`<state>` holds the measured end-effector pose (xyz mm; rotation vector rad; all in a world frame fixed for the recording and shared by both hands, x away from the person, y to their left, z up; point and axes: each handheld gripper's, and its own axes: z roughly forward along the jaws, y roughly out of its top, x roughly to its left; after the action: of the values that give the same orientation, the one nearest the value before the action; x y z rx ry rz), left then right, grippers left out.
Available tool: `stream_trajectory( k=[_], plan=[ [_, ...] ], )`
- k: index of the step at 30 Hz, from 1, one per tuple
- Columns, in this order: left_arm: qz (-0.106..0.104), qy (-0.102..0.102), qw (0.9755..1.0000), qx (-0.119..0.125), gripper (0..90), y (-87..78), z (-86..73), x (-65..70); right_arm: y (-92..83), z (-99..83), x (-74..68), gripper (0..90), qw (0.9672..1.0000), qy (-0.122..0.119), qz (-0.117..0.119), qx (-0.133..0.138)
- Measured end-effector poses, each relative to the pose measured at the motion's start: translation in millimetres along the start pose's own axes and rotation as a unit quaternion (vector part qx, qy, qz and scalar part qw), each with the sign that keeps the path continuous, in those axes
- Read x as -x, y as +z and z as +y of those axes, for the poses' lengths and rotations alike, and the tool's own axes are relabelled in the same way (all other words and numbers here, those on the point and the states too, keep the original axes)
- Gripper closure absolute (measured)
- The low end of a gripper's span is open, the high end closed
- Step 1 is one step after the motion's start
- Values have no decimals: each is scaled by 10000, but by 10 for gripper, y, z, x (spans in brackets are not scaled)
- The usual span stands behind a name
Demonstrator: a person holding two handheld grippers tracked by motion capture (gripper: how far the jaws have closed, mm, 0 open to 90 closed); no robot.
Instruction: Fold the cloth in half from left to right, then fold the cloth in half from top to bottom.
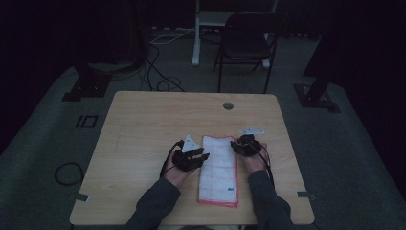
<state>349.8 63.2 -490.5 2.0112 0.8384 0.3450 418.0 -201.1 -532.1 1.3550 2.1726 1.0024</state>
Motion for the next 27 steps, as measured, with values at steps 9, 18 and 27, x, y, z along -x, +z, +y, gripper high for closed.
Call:
stream_trajectory(
  k=[9,18,27],
  plan=[
    [230,-13,9997,27,642,66,5,-183,-50,-9,47,610,10000,0,-17,28],
    [353,-76,9993,98,642,126,-8,-331,-59,-22,61,606,10000,-5,-12,29],
    [459,-202,9987,80,642,224,7,-427,-72,-15,75,601,10000,10,-16,59]
  ],
)
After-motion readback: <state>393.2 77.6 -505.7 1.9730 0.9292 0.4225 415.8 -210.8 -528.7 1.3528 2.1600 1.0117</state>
